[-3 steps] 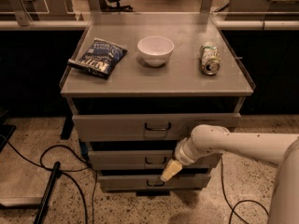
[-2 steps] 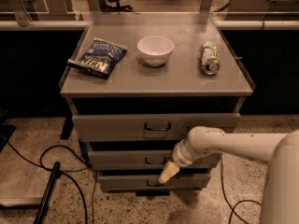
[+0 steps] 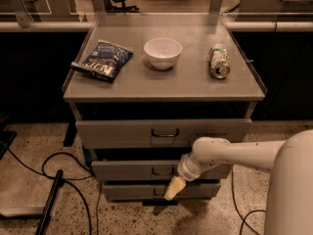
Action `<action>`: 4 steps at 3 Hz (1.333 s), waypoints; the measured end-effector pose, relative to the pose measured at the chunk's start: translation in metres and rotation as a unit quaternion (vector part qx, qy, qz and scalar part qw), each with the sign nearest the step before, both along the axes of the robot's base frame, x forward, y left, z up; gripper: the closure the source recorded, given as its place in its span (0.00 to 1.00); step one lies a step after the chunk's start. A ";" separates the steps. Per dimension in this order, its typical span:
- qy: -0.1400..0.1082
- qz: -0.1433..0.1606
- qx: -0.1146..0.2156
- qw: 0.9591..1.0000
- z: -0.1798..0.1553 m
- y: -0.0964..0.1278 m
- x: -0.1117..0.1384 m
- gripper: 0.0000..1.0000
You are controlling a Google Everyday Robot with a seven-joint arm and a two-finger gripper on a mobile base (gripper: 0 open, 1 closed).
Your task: Open middle drawer
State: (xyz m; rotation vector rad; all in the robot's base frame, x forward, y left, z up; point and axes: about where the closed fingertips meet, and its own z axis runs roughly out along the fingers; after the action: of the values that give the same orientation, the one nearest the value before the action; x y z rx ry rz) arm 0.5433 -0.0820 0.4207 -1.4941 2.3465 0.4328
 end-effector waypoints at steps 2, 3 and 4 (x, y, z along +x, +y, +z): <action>0.044 0.012 0.022 0.999 0.027 -0.014 -0.050 0.00; 0.080 0.011 0.026 0.996 0.032 -0.030 -0.077 0.00; 0.079 0.013 0.025 0.996 0.032 -0.029 -0.077 0.00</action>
Offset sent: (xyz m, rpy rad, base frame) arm -0.1654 -0.0553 0.0934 0.1316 0.2874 0.0639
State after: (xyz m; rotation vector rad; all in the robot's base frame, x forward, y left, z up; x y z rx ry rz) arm 0.4666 -0.1109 0.4523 -1.5198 2.4184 0.6340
